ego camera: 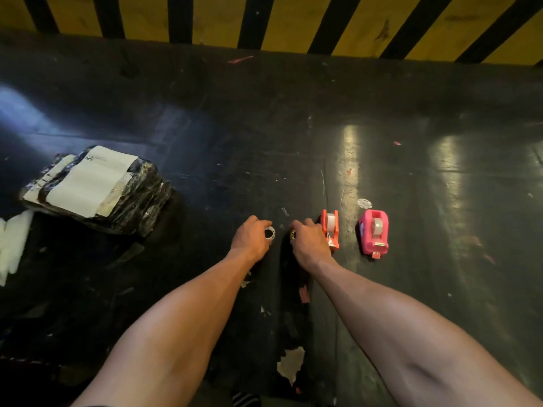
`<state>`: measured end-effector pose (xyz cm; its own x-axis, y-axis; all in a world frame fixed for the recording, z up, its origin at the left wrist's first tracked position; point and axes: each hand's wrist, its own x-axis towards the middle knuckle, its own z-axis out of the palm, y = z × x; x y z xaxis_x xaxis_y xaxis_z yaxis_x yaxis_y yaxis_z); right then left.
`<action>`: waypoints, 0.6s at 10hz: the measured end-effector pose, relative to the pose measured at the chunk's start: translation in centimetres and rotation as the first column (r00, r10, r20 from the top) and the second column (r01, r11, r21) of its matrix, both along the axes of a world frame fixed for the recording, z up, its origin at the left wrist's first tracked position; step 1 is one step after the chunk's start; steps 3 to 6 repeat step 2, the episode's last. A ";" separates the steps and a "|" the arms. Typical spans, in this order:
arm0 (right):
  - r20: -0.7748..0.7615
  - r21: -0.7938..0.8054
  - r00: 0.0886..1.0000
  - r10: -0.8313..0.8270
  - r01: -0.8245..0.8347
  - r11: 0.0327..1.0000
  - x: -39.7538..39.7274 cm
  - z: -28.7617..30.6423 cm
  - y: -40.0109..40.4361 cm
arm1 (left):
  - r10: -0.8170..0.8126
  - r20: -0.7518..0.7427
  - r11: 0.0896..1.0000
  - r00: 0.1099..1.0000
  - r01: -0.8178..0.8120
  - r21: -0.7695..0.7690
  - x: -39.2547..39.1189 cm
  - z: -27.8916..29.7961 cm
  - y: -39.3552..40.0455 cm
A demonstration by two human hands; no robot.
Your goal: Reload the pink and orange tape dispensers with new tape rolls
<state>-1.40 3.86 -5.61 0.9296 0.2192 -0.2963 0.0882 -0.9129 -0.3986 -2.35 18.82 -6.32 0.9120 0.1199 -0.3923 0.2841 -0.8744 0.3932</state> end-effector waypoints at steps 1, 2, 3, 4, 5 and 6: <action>-0.058 0.009 0.998 -0.020 0.021 1.000 0.0 0.9 0.2 | 0.019 -0.039 0.999 0.999 -0.021 -0.045 -0.1 0.6 -0.2; -0.082 0.103 0.994 -0.076 0.084 0.991 -1.4 2.0 0.1 | 0.155 -0.043 0.977 0.987 -0.159 -0.142 -1.1 1.8 -0.8; -0.082 0.103 0.994 -0.076 0.084 0.991 -1.4 2.0 0.1 | 0.155 -0.043 0.977 0.987 -0.159 -0.142 -1.1 1.8 -0.8; -0.082 0.103 0.994 -0.076 0.084 0.991 -1.4 2.0 0.1 | 0.155 -0.043 0.977 0.987 -0.159 -0.142 -1.1 1.8 -0.8; -0.082 0.103 0.994 -0.076 0.084 0.991 -1.4 2.0 0.1 | 0.155 -0.043 0.977 0.987 -0.159 -0.142 -1.1 1.8 -0.8; -0.082 0.103 0.994 -0.076 0.084 0.991 -1.4 2.0 0.1 | 0.155 -0.043 0.977 0.987 -0.159 -0.142 -1.1 1.8 -0.8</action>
